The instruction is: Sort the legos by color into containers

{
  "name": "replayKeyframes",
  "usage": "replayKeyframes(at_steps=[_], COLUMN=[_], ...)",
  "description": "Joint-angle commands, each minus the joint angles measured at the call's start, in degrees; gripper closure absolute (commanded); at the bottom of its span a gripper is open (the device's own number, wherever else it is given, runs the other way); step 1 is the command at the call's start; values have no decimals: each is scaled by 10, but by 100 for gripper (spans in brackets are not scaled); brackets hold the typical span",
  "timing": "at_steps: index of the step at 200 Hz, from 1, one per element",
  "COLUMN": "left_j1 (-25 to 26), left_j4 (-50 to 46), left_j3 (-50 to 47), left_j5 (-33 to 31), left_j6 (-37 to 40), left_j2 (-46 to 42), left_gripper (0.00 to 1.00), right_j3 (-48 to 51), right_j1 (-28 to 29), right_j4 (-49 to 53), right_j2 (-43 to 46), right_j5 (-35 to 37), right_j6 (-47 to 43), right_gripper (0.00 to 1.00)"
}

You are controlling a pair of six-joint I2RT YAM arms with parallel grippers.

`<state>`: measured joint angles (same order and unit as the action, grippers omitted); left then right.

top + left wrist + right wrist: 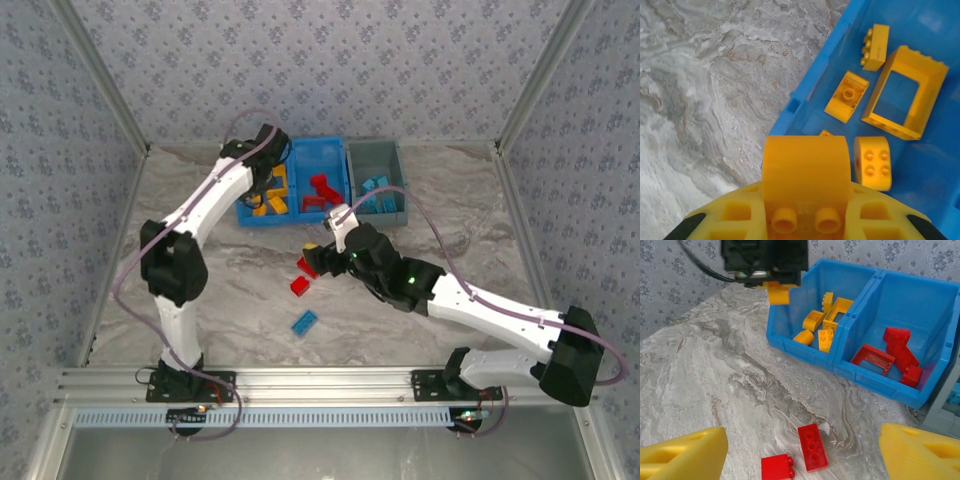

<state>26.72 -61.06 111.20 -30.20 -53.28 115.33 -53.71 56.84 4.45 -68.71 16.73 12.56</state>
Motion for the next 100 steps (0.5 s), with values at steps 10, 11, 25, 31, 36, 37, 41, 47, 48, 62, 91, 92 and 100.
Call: replayKeyframes(at_steps=[10, 11, 25, 31, 36, 37, 41, 47, 48, 62, 91, 92, 100], left_j1=[0, 0, 0, 0, 0, 0, 0, 0, 0, 0, 1, 0, 1], left_j4=[-81, -83, -106, -114, -119, -119, -121, -122, -122, -123, -120, -120, -120], left_j3=[117, 120, 156, 167, 174, 175, 179, 182, 182, 183, 185, 185, 187], left_j5=[-62, -62, -78, -85, -90, -90, -93, -97, -98, -108, -116, -116, -116], left_j6=[95, 95, 100, 101, 102, 103, 103, 105, 104, 104, 108, 108, 109], left_j2=[83, 86, 124, 137, 147, 149, 156, 163, 165, 179, 206, 206, 213], left_gripper=[90, 90, 90, 90, 90, 90, 90, 90, 90, 90, 90, 90, 89], right_j3=[-6, -5, 12, 23, 30, 31, 36, 40, 40, 40, 42, 42, 44], right_j1=[-6, -5, -12, -15, -17, -17, -18, -18, -18, -19, -18, -18, -17], right_j4=[-27, -29, -59, -77, -91, -93, -102, -111, -112, -116, -111, -111, -109], right_j2=[-10, -10, -11, -11, -10, -10, -11, -11, -11, -15, -15, -14, -13], right_j5=[-5, -6, -22, -31, -36, -37, -41, -43, -44, -48, -54, -54, -55], right_j6=[8, 8, 17, 20, 23, 24, 25, 29, 29, 34, 40, 41, 42], right_gripper=[18, 18, 18, 18, 18, 18, 18, 18, 18, 18, 18, 18, 18])
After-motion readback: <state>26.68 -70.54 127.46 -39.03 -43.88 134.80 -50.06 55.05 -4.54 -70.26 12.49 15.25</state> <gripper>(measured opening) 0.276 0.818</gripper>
